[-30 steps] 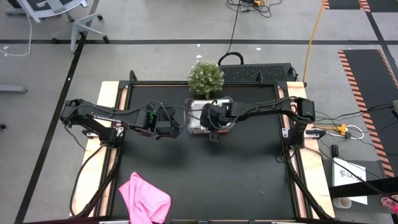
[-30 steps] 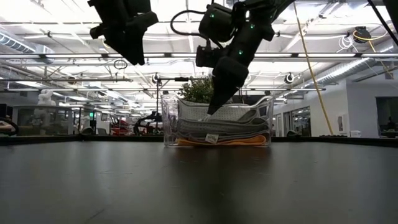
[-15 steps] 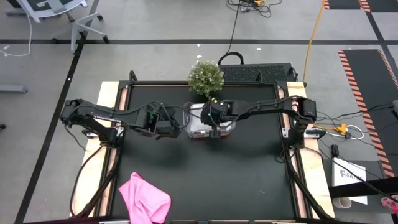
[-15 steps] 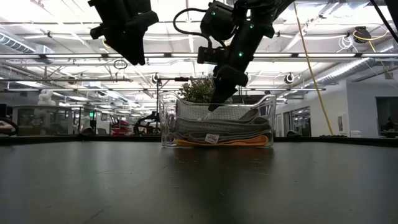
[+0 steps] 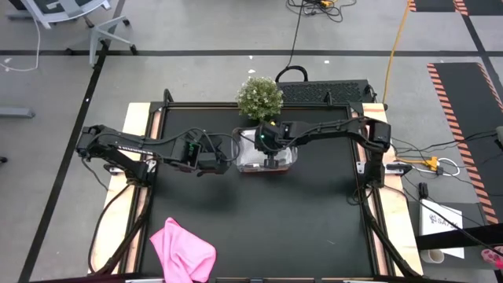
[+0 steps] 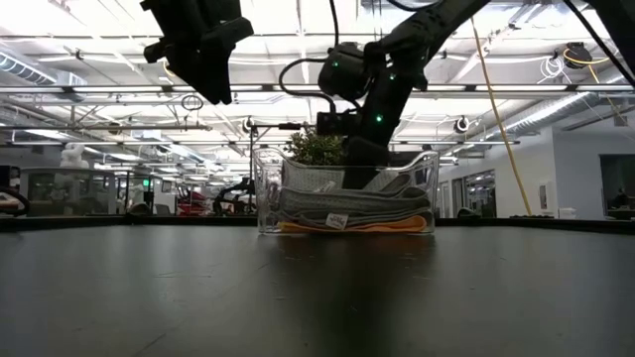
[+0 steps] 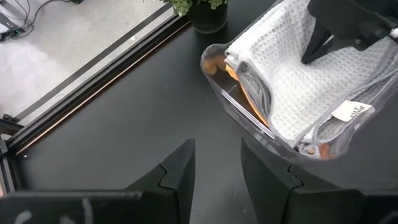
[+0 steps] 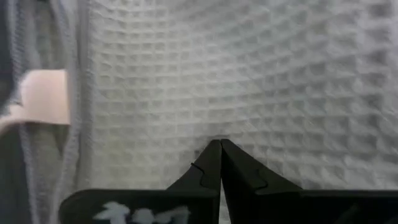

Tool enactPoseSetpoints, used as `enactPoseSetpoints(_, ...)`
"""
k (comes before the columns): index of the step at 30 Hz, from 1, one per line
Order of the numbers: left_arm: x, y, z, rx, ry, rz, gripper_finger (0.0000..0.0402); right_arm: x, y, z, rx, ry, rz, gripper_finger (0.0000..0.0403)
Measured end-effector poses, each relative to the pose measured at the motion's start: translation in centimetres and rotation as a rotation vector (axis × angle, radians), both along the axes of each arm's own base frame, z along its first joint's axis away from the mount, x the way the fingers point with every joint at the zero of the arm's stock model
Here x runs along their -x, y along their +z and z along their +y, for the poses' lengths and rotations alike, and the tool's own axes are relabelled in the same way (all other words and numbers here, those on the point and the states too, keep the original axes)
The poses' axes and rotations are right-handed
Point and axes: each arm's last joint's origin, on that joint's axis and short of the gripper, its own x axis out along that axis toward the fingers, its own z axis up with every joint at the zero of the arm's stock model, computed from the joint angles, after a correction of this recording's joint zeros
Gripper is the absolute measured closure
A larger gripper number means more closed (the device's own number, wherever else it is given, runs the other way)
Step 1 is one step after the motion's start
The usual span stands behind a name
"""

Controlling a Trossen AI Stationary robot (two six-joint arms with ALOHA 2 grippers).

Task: Fold microfiber towels
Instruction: Adjust the gray microfiber towel in the transparent bin, then fold the pink microfiber towel

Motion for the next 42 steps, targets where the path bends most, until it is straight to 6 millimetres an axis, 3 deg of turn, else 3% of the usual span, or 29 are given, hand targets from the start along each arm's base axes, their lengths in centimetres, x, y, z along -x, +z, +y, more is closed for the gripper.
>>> enactPoseSetpoints(7, 0.0, 0.0, 0.0, 0.0, -0.001, 0.001, 0.0271, -0.2, 0.2, -0.7, -0.015, -0.049, -0.052, 0.0403)
enactPoseSetpoints(10, 0.0, 0.0, -0.1, -0.001, -0.006, 0.002, 0.027, 0.3, 1.4, -0.4, -0.003, -0.057, -0.071, 0.0403)
enactPoseSetpoints(18, 0.5, 0.3, -1.9, -0.006, -0.03, -0.026, 0.027, 2.8, 10.8, 3.2, 0.045, 0.026, -0.347, 0.0403)
enactPoseSetpoints(22, 2.3, 0.0, -3.3, 0.113, 0.073, -0.002, 0.027, 4.7, 14.5, 4.7, 0.047, 0.037, -0.472, 0.0403)
enactPoseSetpoints(25, 4.3, -0.4, -4.8, 0.242, 0.22, 0.071, 0.027, 5.7, 16.0, 5.4, 0.033, 0.032, -0.523, 0.0403)
enactPoseSetpoints(29, 6.2, -0.6, -7.8, 0.385, 0.303, 0.131, 0.027, 6.4, 16.9, 5.7, 0.024, 0.027, -0.558, 0.0403)
enactPoseSetpoints(34, 7.9, -0.7, -11.1, 0.512, 0.36, 0.137, 0.027, 6.2, 16.5, 5.9, 0.015, 0.036, -0.539, 0.0403)
enactPoseSetpoints(42, 9.8, -0.9, -14.3, 0.557, 0.403, 0.088, 0.027, 6.0, 16.4, 7.1, 0.002, 0.075, -0.529, 0.0403)
